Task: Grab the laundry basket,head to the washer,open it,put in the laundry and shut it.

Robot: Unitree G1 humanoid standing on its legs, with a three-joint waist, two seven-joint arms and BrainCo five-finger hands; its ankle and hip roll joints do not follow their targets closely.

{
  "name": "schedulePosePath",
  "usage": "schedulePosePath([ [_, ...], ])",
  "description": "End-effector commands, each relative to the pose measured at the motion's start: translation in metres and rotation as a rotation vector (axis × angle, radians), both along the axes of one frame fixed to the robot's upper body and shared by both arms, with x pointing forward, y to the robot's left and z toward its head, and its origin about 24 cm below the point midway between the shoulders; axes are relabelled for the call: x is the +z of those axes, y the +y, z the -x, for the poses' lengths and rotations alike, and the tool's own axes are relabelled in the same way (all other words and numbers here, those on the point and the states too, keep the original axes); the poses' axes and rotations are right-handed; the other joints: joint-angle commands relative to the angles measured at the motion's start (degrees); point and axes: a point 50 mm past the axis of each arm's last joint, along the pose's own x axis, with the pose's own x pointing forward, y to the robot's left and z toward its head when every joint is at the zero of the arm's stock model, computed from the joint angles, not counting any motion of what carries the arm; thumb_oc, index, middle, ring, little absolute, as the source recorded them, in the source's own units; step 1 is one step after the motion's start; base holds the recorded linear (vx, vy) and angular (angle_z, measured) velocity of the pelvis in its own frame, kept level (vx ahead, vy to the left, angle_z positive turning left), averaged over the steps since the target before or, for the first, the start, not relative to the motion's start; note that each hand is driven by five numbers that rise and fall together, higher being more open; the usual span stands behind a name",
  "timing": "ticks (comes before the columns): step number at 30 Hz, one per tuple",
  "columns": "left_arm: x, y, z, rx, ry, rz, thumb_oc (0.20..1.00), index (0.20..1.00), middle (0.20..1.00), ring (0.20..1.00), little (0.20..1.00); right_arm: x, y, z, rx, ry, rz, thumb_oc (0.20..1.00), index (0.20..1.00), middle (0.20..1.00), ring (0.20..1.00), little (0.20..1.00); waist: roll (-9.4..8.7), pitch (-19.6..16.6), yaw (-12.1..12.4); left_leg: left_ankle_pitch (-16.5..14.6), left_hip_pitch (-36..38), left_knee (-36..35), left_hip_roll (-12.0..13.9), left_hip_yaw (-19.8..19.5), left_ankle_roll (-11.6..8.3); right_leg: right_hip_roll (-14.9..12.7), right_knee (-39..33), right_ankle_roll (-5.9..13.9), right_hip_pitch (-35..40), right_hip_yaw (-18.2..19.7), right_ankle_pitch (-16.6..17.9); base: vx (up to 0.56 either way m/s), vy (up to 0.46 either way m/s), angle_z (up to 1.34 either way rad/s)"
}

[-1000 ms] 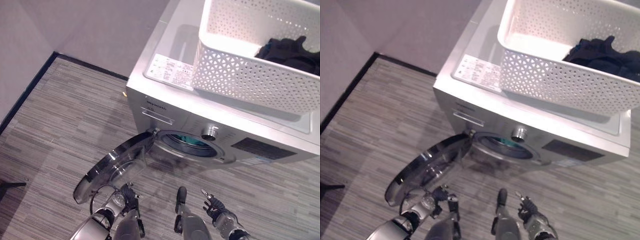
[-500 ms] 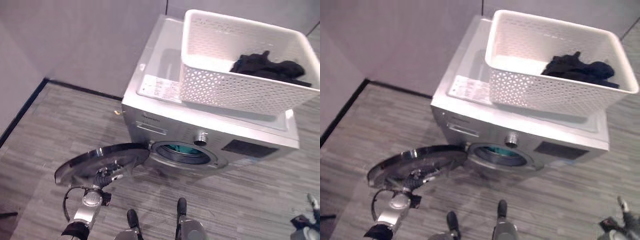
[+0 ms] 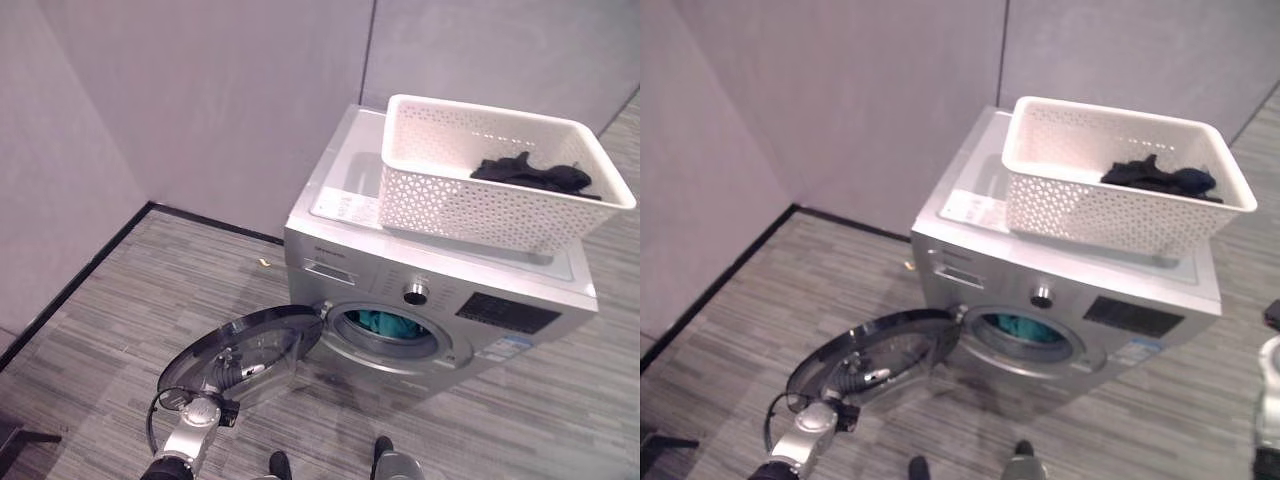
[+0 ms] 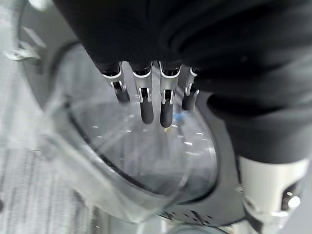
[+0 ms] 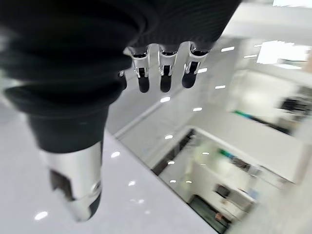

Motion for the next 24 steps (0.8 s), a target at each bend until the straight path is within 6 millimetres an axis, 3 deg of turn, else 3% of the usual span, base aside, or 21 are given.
schedulePosePath([
  [1,0.014,0.000,-0.026,-0.067,-0.057,-0.050,1.000,1.000,1.000,1.000,1.000,0.039,-0.017,0.004,-0.055,-0.008,0.084,1.000,1.000,1.000,1.000,1.000,0.52,0.4,-0.1,-9.3,2.8,2.3,-3.3,-2.7,2.91,-0.5,-2.2,1.36,-3.8,2.8,0.9,0.11,-0.148,0.42],
  [2,0.009,0.001,-0.023,-0.083,-0.022,-0.066,1.000,1.000,1.000,1.000,1.000,0.049,-0.029,0.002,-0.062,0.100,0.099,1.000,1.000,1.000,1.000,1.000,-0.76,0.6,0.1,-9.6,3.5,2.4,-3.4,-3.7,2.45,-0.8,-4.4,1.98,-4.4,3.8,2.9,0.05,-0.062,0.37],
  [3,0.009,-0.001,-0.023,-0.083,-0.022,-0.060,1.000,1.000,1.000,1.000,1.000,0.052,-0.031,0.001,-0.060,0.103,0.102,1.000,1.000,1.000,1.000,1.000,-0.45,0.6,0.0,-9.6,3.6,2.4,-3.5,-3.8,2.47,-0.8,-4.8,2.05,-4.1,3.7,3.1,0.09,-0.129,0.48],
  [4,0.007,-0.001,-0.022,-0.103,-0.007,-0.059,1.000,1.000,1.000,1.000,1.000,0.057,-0.039,-0.003,-0.043,0.217,0.102,1.000,1.000,1.000,1.000,1.000,-1.46,0.8,-0.1,-9.8,4.2,2.6,-3.7,-4.6,2.23,-1.0,-5.9,2.56,-4.3,4.1,4.8,0.05,-0.089,0.32],
  [6,0.004,-0.005,-0.019,-0.128,0.014,-0.047,1.000,1.000,1.000,1.000,1.000,0.067,-0.042,-0.008,-0.015,0.315,0.125,1.000,1.000,1.000,1.000,1.000,-2.43,0.9,-0.1,-9.9,4.6,2.7,-3.9,-5.8,2.12,-0.6,-6.6,2.73,-3.8,4.2,5.8,0.06,-0.106,0.20],
  [10,-0.002,-0.012,-0.014,-0.159,0.052,-0.009,1.000,1.000,1.000,1.000,1.000,0.068,-0.052,-0.017,0.025,0.538,0.106,1.000,1.000,1.000,1.000,1.000,-4.43,0.0,0.2,-9.7,5.0,2.7,-4.6,-8.5,1.55,0.4,-6.9,2.84,-1.9,5.3,5.7,0.06,-0.090,0.18],
  [14,-0.007,-0.014,-0.009,-0.146,0.077,0.025,1.000,1.000,1.000,1.000,1.000,0.065,-0.047,-0.038,0.122,0.637,0.083,1.000,1.000,1.000,1.000,1.000,-4.77,-0.6,0.4,-9.5,5.2,2.3,-3.9,-9.0,1.00,1.0,-6.5,2.43,-1.4,4.6,4.6,0.06,-0.094,0.12],
  [17,-0.013,-0.020,-0.004,-0.151,0.105,0.062,1.000,1.000,1.000,1.000,1.000,0.069,-0.040,-0.060,0.205,0.726,0.074,1.000,1.000,1.000,1.000,1.000,-5.28,-1.3,1.1,-8.8,5.0,1.5,-1.9,-9.9,-0.37,1.9,-7.6,1.22,0.2,2.0,2.2,0.06,-0.135,0.09],
  [24,-0.020,-0.022,0.005,-0.165,0.150,0.089,1.000,1.000,1.000,1.000,1.000,0.071,-0.031,-0.088,0.198,0.953,0.135,1.000,1.000,1.000,1.000,1.000,-6.09,-1.9,2.6,-7.4,4.9,-0.1,0.7,-10.4,-2.41,3.2,-9.5,0.03,2.0,-1.1,0.2,0.05,-0.098,0.24],
])
